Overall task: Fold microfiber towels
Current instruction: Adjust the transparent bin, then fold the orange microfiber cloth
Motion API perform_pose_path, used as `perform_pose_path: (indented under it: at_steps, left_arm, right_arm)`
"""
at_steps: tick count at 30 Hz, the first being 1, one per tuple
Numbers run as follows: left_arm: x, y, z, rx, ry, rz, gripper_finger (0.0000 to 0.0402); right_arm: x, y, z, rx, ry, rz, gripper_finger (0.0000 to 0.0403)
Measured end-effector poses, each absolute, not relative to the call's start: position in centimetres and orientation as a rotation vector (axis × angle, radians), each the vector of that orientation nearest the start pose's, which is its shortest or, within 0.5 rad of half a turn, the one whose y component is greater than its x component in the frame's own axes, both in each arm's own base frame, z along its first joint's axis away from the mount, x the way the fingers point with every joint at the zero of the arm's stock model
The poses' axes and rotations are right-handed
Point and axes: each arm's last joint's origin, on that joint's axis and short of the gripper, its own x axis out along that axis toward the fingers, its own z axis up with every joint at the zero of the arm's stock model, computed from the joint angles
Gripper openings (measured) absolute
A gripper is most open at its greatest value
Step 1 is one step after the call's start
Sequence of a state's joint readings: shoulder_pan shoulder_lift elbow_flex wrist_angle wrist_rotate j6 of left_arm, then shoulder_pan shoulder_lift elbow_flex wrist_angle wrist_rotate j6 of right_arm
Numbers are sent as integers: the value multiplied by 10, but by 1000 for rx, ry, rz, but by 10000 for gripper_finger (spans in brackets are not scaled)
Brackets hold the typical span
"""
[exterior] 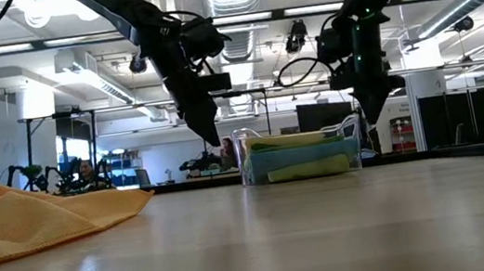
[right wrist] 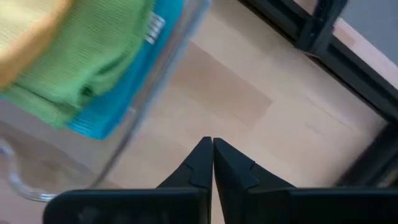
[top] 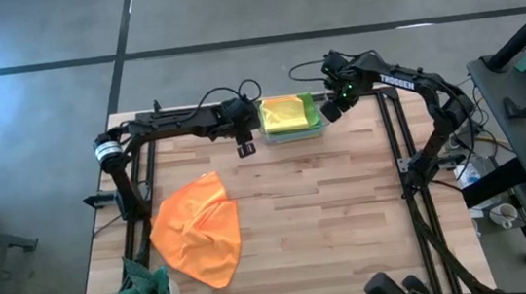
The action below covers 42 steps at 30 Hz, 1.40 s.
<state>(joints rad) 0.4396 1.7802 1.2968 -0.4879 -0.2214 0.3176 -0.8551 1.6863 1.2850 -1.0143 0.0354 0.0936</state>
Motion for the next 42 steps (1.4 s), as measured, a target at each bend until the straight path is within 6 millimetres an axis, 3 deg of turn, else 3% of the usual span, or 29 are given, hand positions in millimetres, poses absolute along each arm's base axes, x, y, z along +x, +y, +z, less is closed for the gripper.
perform_pose_path:
  at_steps: [20,33,42]
  left_arm:
    - [335,166,222,172,1068,448,112]
    - [330,175,222,185,1087,512,112]
    - [313,168,243,233,1134,601,112]
  right_arm:
    - [221,-241,223,786,1179,-723,9]
    - [234,-237,226,757,1108,-690,9]
    - [222,-228,250,675,1093,-736,9]
